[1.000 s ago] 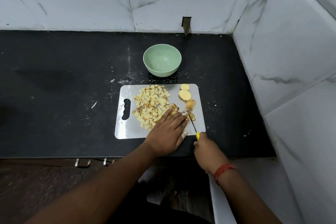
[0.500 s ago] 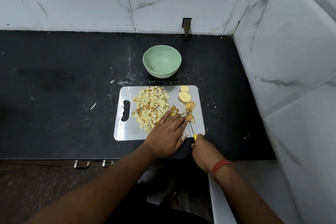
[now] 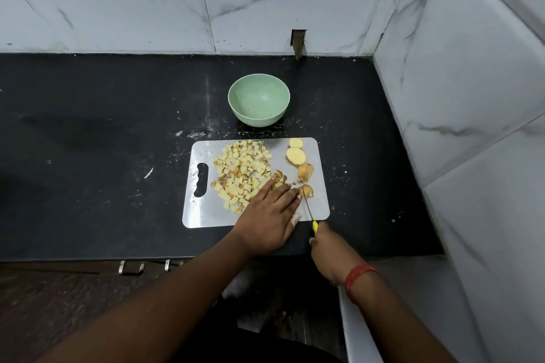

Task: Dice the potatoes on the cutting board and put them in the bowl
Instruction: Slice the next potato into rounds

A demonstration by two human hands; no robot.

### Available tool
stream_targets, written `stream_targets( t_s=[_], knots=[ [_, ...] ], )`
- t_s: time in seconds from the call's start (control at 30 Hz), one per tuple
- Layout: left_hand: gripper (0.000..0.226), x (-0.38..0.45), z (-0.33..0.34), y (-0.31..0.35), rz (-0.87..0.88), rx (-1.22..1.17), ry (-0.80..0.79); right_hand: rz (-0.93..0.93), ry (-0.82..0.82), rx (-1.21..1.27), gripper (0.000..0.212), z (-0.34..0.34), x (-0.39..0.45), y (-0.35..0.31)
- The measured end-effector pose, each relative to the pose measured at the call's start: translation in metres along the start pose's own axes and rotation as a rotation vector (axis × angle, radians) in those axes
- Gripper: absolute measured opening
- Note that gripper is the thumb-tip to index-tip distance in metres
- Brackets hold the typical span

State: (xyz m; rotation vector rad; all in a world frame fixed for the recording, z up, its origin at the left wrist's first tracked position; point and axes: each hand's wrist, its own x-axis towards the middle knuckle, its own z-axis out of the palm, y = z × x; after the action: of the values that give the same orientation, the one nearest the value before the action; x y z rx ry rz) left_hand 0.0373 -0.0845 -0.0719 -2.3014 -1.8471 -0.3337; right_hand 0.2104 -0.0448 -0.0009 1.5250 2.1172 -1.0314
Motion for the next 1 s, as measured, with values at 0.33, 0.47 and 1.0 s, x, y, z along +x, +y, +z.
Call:
stream_targets(
  t_s=[0.33,0.47,1.0],
  knots=[
    [0.056,0.0,-0.001,0.0,-0.008,0.012,-0.019,-0.028,-0.038,0.192,0.016,0.008,-0.022,0.026],
    [0.05,-0.001,-0.004,0.0,-0.018,-0.006,0.022,-0.003,-0.17,0.67,0.015,0.011,-0.032,0.033],
    [0.037,0.0,-0.007,0.001,0.073,-0.001,0.054,0.025,-0.485,1.453,0.024,0.005,-0.023,0.052]
  ],
)
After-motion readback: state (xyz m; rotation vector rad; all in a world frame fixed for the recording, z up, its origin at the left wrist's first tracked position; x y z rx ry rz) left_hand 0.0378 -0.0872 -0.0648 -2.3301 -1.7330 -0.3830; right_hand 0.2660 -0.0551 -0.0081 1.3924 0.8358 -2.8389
